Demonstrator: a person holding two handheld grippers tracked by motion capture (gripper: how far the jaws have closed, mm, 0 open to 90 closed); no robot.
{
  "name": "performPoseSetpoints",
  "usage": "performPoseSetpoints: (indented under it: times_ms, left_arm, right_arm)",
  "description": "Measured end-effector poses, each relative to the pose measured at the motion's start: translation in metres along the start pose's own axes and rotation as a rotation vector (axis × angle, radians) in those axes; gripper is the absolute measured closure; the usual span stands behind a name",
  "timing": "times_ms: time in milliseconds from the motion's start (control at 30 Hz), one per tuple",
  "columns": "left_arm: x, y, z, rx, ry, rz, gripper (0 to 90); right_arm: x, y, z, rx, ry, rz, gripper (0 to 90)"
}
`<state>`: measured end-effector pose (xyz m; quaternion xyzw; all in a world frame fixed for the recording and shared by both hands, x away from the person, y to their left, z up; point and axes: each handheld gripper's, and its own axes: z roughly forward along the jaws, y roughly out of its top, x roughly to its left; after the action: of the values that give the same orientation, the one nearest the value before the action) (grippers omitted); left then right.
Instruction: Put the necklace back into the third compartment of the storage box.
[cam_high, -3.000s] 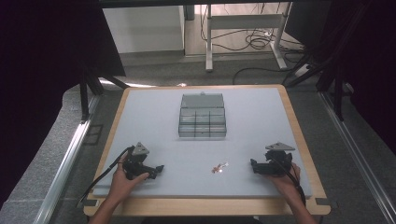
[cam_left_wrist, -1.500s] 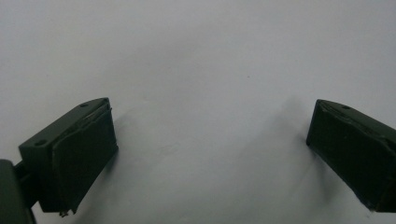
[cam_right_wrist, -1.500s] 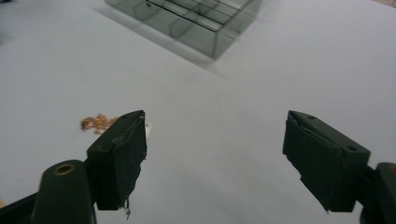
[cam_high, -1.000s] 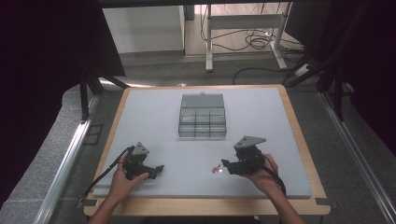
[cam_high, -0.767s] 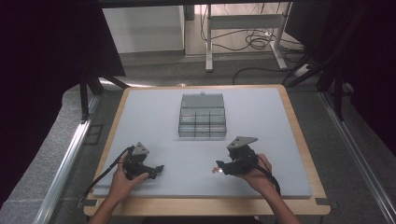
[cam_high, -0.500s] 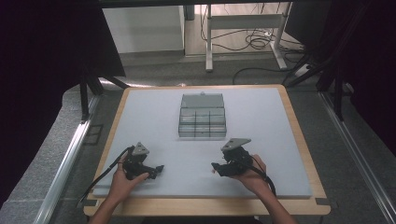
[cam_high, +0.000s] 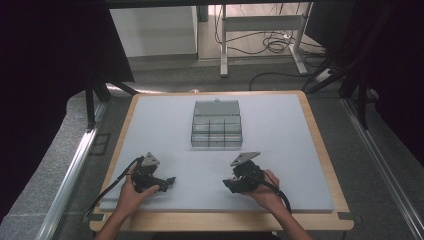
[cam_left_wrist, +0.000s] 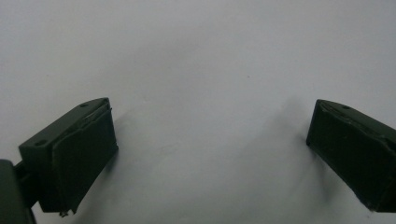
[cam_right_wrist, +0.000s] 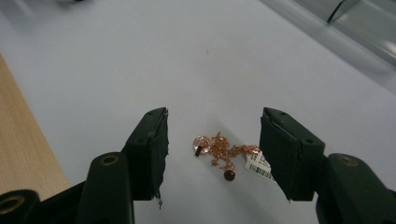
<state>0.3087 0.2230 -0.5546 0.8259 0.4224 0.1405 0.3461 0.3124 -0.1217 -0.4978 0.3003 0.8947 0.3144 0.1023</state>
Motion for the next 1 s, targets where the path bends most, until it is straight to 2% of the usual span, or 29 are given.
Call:
performPoseSetpoints:
  times_ms: [233,400,800,1000]
  left_arm:
    - [0.0,0.0,0.0,0.0,0.0,0.0,1.0]
    - [0.0,0.0,0.0,0.0,0.0,0.0,1.0]
    - [0.0,0.0,0.0,-0.001,0.0,0.0,1.0]
    - [0.0,0.0,0.0,-0.001,0.0,0.0,1.0]
  right_arm:
    - [0.001,-0.001,0.009,0.028,0.002,-0.004,46.6]
    - [0.0,-0.002,0.015,0.036,-0.01,-0.003,53.9]
    - [0.002,-0.003,0.02,0.074,0.013,-0.014,65.2]
    - [0.006,-0.002,0.02,0.093,-0.022,-0.039,72.6]
